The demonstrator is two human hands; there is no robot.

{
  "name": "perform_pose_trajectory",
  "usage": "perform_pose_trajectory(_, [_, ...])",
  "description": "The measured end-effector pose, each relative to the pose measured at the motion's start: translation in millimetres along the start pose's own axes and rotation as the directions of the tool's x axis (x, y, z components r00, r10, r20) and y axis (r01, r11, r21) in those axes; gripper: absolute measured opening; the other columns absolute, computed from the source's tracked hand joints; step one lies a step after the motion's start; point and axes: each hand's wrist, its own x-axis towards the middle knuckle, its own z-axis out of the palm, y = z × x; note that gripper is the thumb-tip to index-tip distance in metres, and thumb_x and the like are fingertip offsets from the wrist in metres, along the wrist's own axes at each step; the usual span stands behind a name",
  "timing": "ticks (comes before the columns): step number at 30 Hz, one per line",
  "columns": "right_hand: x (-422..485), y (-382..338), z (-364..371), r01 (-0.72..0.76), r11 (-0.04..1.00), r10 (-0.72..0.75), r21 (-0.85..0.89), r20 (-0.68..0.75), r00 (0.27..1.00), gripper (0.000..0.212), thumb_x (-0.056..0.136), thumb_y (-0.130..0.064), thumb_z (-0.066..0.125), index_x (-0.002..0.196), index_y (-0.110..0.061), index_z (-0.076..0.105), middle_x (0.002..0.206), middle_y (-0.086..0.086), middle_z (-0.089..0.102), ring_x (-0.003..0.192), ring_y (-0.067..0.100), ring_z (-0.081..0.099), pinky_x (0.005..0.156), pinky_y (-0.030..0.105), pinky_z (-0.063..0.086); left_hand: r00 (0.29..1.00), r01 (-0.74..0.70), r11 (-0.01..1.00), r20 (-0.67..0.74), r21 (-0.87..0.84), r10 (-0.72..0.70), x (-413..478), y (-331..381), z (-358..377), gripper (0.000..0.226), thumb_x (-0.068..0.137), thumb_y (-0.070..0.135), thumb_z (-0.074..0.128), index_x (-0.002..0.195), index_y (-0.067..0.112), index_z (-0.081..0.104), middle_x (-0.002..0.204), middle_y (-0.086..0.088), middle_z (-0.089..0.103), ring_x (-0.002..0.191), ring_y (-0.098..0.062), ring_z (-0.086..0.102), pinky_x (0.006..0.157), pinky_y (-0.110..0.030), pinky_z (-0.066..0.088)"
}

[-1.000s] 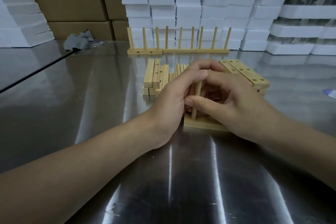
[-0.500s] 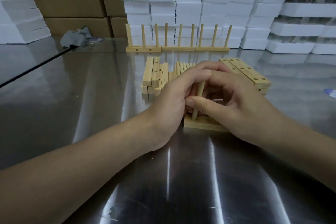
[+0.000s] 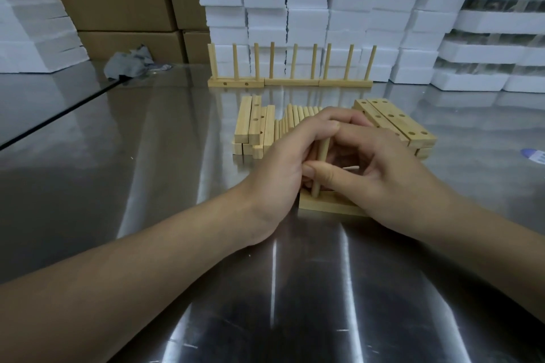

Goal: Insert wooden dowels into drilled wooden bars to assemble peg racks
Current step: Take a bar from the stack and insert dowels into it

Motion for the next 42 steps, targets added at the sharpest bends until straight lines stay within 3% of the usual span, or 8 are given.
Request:
perform_pose_trajectory(8, [-4.4,-1.3,4.3,0.013,0.993,-0.018,-0.119,-0.039,0.999,0.001,0.098,-0.021,0.071,0.097,-0.021,0.07,0.09,-0.02,0.067,0.084,0.011,0.071,0.072,0.015,0.052,0.999,-0.028,0.998,-0.029,0.061,0.03,-1.9,-5.2,-1.2,0.044,0.106,0.031,0.034,0.12,0.011,0.071,0.104,-0.002,0.073,0.102,-0.012,0.07,0.083,-0.021,0.054])
perform_pose_trajectory(12, [-3.0,-3.9,7.6,0.001,0.997,-0.005,-0.079,-0.05,0.999,0.008,0.099,-0.03,0.069,0.101,-0.023,0.071,0.09,-0.011,0.07,0.089,0.017,0.071,0.074,0.025,0.056,0.997,-0.045,0.993,-0.057,0.108,0.051,-3.0,-4.8,-1.9,0.046,0.108,0.031,0.034,0.124,0.01,0.071,0.114,-0.007,0.072,0.115,-0.021,0.069,0.098,-0.035,0.054])
perform_pose_trajectory(16, [-5.7,-6.6,7.4,0.013,0.995,0.002,0.098,-0.145,0.989,0.009,0.102,-0.013,0.069,0.111,-0.011,0.072,0.099,-0.003,0.074,0.096,0.024,0.074,0.082,0.035,0.062,0.992,-0.008,0.999,-0.126,0.051,0.014,-1.6,-5.2,1.3,0.045,0.103,0.035,0.042,0.125,0.01,0.072,0.121,-0.013,0.075,0.123,-0.033,0.068,0.109,-0.048,0.053])
perform_pose_trajectory(20, [-7.6,-8.7,6.4,-0.014,0.971,0.048,0.24,-0.138,0.989,0.012,0.103,-0.007,0.066,0.112,-0.006,0.074,0.099,0.005,0.077,0.096,0.026,0.078,0.078,0.037,0.066,0.989,0.014,1.0,-0.15,0.011,-0.012,-2.5,-3.2,2.2,0.05,0.099,0.039,0.043,0.127,0.011,0.073,0.121,-0.02,0.076,0.122,-0.034,0.07,0.098,-0.04,0.058])
perform_pose_trajectory(24, [-7.7,-9.6,7.2,-0.009,0.99,0.028,0.139,-0.135,0.99,0.011,0.105,-0.013,0.065,0.112,-0.014,0.073,0.1,-0.003,0.074,0.097,0.023,0.076,0.077,0.034,0.065,0.985,0.046,0.999,-0.163,-0.008,-0.047,-1.6,-1.3,2.6,0.056,0.094,0.04,0.045,0.133,0.007,0.07,0.128,-0.03,0.069,0.124,-0.04,0.066,0.094,-0.04,0.058])
perform_pose_trajectory(29, [-7.4,-9.6,7.7,-0.003,0.998,0.01,0.064,-0.12,0.993,0.008,0.106,-0.016,0.064,0.109,-0.018,0.071,0.095,-0.001,0.075,0.093,0.024,0.075,0.077,0.037,0.064,0.999,0.009,1.0,-0.054,0.0,-0.009,-2.6,-0.8,-0.8,0.05,0.101,0.033,0.036,0.135,0.017,0.068,0.113,-0.009,0.076,0.11,-0.022,0.071,0.084,-0.029,0.058])
perform_pose_trajectory(35, [-5.6,-10.0,6.7,-0.009,0.996,0.017,0.085,-0.093,0.996,0.008,0.106,-0.012,0.063,0.109,-0.015,0.07,0.091,0.0,0.072,0.088,0.025,0.073,0.074,0.031,0.061,0.997,-0.037,0.998,-0.064,0.052,0.04,-0.1,-4.4,0.4,0.042,0.101,0.032,0.034,0.123,0.027,0.07,0.112,-0.008,0.075,0.111,-0.022,0.072,0.081,-0.033,0.059])
perform_pose_trajectory(42, [-6.7,-11.3,7.8,0.057,0.995,-0.051,0.077,-0.082,0.995,0.008,0.105,-0.008,0.062,0.108,-0.009,0.068,0.1,-0.004,0.068,0.086,0.02,0.071,0.074,0.021,0.054,0.999,-0.034,0.999,-0.031,0.041,0.035,-1.8,-5.9,-2.3,0.043,0.101,0.032,0.034,0.125,0.019,0.067,0.109,-0.01,0.072,0.103,-0.017,0.069,0.073,-0.024,0.055])
